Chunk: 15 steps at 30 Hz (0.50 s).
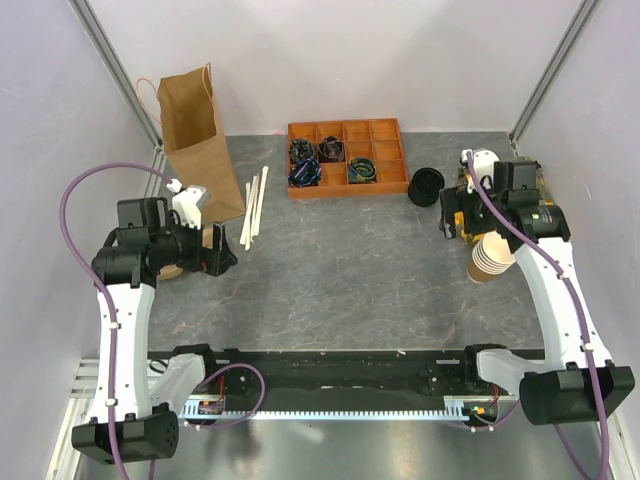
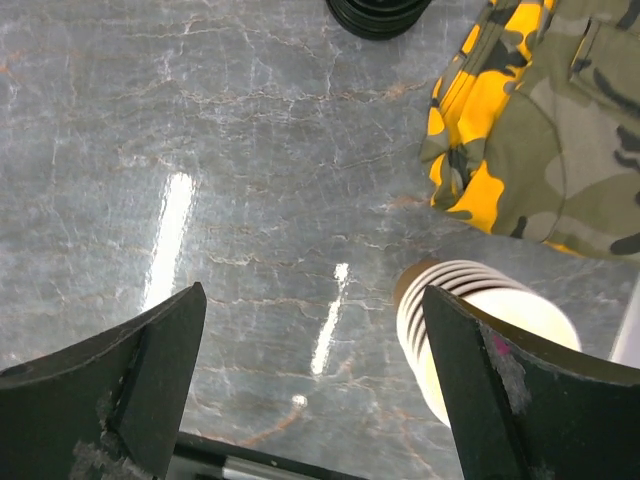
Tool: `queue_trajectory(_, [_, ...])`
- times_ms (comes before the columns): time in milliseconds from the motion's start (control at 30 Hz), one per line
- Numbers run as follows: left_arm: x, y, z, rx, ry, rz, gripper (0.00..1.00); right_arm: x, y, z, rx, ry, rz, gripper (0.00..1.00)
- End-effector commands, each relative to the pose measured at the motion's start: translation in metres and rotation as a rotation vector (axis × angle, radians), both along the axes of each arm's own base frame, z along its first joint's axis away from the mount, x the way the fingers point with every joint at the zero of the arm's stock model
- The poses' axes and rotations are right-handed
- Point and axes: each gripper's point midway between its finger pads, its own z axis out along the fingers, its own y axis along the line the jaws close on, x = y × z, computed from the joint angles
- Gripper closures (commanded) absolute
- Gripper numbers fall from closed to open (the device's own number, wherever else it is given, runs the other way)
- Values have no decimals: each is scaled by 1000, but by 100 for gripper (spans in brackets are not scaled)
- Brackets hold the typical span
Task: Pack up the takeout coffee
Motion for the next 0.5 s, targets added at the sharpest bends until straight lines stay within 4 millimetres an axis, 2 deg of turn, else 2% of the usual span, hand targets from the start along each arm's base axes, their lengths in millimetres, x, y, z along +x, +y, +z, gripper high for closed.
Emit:
queue_trajectory(0, [5, -7, 16, -9, -94, -70, 0, -6, -2, 38, -88, -54, 122, 2])
queue_trajectory(133, [10, -13, 13, -39, -73, -97, 0, -14, -22, 38, -192, 14, 114, 2])
queue_trajectory(300, [11, -23, 14, -84, -76, -151, 0, -20, -47, 39, -212, 78, 107, 2])
queue_trajectory(467, [10, -29, 19, -110, -105, -197, 0, -34, -89, 30, -209, 187, 79, 2])
